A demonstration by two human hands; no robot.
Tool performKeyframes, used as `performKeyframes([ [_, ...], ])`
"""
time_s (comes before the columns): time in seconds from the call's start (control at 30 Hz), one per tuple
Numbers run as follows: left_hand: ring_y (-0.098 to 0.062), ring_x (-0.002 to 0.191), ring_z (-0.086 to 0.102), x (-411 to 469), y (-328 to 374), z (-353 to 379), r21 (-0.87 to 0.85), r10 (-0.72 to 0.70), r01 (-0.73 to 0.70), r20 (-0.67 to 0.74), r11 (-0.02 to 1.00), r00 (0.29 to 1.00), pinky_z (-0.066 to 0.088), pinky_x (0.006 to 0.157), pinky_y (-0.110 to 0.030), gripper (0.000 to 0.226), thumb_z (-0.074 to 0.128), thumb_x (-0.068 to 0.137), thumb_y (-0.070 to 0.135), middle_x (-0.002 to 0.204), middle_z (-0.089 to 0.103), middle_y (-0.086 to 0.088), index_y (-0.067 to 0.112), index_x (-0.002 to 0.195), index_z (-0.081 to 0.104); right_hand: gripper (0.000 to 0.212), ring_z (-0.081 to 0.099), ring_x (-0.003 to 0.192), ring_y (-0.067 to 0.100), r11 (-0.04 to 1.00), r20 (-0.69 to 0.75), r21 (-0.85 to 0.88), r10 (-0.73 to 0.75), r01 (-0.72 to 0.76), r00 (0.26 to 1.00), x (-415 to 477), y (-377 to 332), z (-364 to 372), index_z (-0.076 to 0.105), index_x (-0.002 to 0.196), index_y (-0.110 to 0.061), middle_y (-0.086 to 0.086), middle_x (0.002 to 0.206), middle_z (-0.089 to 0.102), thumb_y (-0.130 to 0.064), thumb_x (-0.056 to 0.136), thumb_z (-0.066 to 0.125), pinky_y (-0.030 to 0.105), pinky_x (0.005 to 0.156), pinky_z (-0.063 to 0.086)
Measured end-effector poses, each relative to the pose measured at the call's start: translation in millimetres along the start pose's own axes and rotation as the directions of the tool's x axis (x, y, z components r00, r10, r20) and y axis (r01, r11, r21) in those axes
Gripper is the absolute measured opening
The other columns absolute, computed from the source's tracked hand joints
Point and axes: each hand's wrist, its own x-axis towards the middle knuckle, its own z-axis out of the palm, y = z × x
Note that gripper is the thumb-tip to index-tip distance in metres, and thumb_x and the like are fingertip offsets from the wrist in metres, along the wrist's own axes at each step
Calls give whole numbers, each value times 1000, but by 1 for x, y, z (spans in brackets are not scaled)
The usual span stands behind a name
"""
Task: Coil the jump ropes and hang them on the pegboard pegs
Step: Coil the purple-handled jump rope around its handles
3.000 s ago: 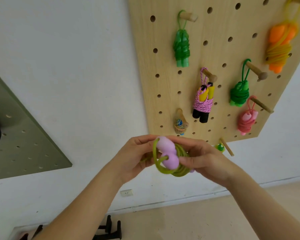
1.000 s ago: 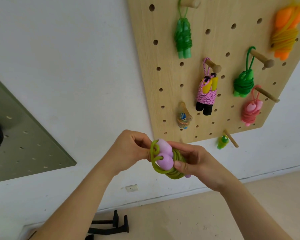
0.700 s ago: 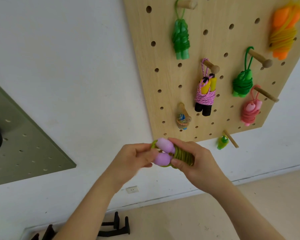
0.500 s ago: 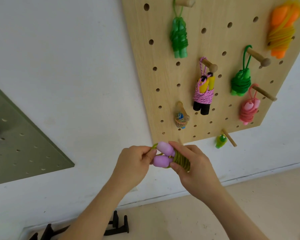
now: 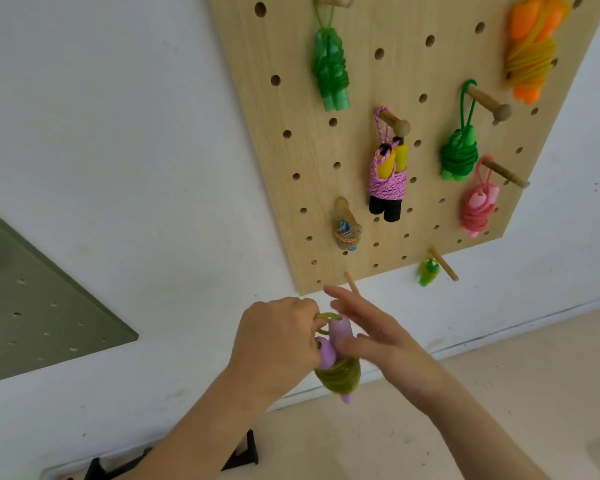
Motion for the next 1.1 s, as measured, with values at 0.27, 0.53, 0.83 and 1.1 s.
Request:
performKeyframes([
  [0.27, -10, 51, 63, 7, 9, -7, -722, -390, 295, 37, 626, 920, 51, 51, -23, 34, 64, 84, 5, 57, 67, 6, 30, 63, 71, 12, 68, 78, 4, 972, -334, -150, -222, 180, 916, 2, -19, 13, 72, 95, -26, -14, 83, 73, -21, 92, 62, 17, 71, 52],
  [0.53, -13, 51, 52, 6, 30, -14, -957, -566, 276, 178, 92, 805, 48, 52, -22, 37, 56, 88, -6, 56, 62, -6, 16, 65, 74, 19, 67, 76, 12, 950, -425, 58, -255, 307, 869, -13, -28, 10, 74, 93, -15, -2, 81, 73, -1, 91, 61, 22, 70, 54],
  [0.83, -17, 55, 56, -17, 42, -24, -233, 210, -334, -433, 913, 877, 46, 48, -24, 50, 34, 103, 27, 66, 64, 1, 9, 76, 72, 9, 65, 56, 23, 684, -93, 723, -53, 104, 994, -6, -16, -2, 68, 77, -6, 18, 73, 69, -4, 70, 74, 29, 56, 54],
  [1.1, -15, 53, 54, -3, -3, -9, -170, 45, -113, -358, 979, 933, 43, 40, -31, 18, 49, 82, 20, 67, 61, 8, 19, 76, 66, 25, 63, 71, 7, 968, -339, 246, 132, -48, 931, 0, -50, 31, 72, 78, -22, 1, 82, 70, -16, 94, 53, 25, 68, 49],
])
